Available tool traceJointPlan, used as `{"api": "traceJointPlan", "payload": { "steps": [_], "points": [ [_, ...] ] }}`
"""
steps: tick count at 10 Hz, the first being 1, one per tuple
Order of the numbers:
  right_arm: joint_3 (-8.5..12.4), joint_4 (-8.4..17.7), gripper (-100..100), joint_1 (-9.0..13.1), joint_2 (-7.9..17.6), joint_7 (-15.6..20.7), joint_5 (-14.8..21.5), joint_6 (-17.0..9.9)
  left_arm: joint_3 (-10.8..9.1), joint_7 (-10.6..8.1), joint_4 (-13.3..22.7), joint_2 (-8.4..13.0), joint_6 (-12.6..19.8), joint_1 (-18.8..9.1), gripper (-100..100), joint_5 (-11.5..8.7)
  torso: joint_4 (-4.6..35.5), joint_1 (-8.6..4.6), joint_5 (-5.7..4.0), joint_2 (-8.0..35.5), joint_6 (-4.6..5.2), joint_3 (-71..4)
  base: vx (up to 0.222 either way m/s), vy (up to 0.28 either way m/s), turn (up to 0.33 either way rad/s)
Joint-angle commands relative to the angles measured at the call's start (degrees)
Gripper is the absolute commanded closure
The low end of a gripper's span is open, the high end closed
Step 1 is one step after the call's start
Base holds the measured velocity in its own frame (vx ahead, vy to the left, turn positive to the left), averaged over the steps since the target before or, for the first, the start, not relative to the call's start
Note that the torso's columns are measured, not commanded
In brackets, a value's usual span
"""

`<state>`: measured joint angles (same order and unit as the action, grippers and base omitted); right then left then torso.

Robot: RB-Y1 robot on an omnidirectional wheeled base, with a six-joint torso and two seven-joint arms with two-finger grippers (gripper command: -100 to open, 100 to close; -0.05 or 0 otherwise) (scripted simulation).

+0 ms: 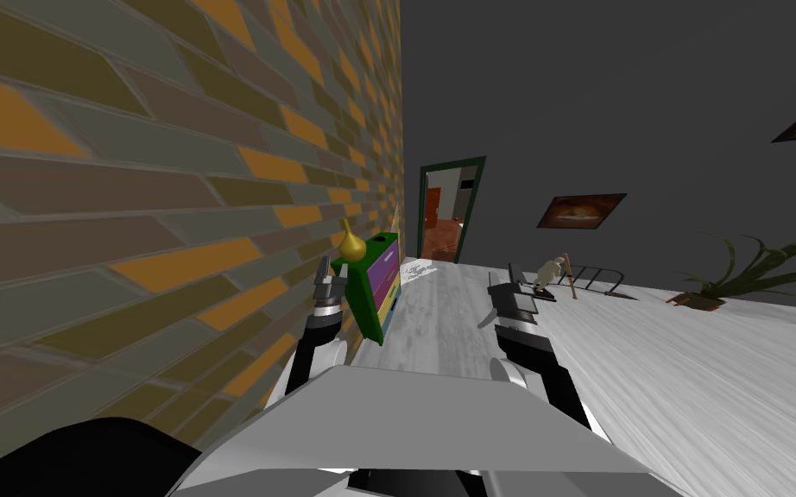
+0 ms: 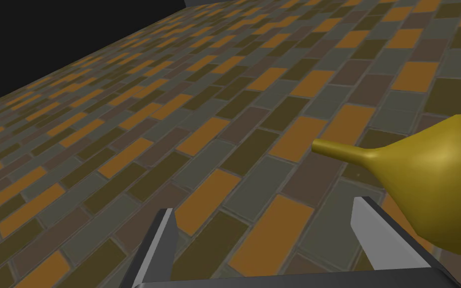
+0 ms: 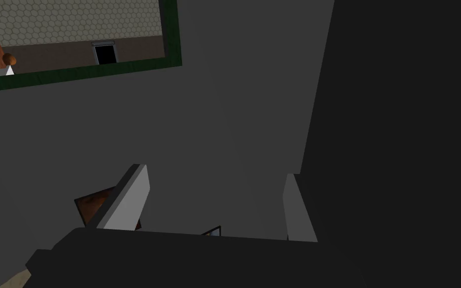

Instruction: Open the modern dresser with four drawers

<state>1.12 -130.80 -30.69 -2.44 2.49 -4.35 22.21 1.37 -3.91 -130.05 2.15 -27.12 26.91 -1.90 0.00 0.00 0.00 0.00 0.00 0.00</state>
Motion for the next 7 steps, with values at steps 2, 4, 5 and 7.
{"api": "traceJointPlan", "payload": {
  "steps": [2,4,5,7],
  "points": [
    [0.0,0.0,0,0.0,0.0,0.0,0.0,0.0,0.0,0.0,0.0,0.0,0.0,0.0,0,0.0,6.0,0.0,0.0,5.97,0.0,-12.0,0.0,0.0,0.0],
    [0.0,-0.01,0,0.0,0.0,0.0,0.0,0.0,0.0,0.0,-0.01,0.0,0.0,0.0,0,0.0,14.24,0.0,0.0,14.22,0.0,-28.5,0.0,0.0,0.0],
    [0.0,-0.01,0,0.0,0.0,0.0,0.0,0.0,0.0,0.0,-0.01,0.0,0.0,0.0,0,0.0,18.46,0.0,0.0,18.45,0.0,-36.92,0.0,0.0,0.0],
    [0.0,-0.02,0,0.0,0.0,0.0,0.0,0.01,0.0,0.0,-0.01,0.0,0.0,0.0,0,0.0,26.91,0.0,0.0,26.93,0.0,-53.81,0.0,0.0,0.0]
  ]
}}
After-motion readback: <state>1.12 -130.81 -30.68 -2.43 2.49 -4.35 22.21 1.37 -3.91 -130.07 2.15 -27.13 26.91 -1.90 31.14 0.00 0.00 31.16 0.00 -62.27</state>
